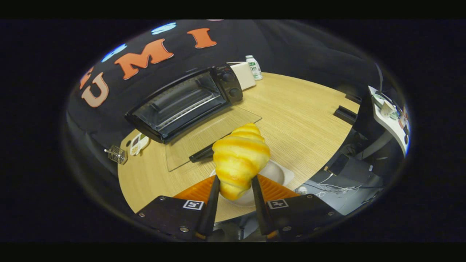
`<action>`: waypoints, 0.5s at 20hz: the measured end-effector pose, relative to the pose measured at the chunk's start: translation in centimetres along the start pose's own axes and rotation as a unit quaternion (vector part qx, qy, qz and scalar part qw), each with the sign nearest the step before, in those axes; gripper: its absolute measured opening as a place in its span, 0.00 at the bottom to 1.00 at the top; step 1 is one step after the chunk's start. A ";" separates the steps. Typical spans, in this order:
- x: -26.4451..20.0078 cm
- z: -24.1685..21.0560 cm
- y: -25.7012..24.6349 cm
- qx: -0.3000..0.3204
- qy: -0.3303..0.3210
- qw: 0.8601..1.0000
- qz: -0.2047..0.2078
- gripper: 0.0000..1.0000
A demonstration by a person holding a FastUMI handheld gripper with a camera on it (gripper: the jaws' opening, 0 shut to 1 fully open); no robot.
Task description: Open the toaster oven, put the food inside, and close the toaster oven door.
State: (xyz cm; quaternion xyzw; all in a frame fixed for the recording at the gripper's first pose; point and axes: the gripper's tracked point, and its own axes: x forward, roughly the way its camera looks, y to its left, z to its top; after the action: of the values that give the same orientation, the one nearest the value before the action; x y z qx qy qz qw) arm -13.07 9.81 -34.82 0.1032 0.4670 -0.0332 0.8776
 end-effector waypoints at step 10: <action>2.4 6.6 8.6 0.010 -0.042 0.990 0.134 0.49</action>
State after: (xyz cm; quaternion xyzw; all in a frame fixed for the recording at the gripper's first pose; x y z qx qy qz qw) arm -5.00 16.90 -31.94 0.1719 0.4114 0.0763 0.8918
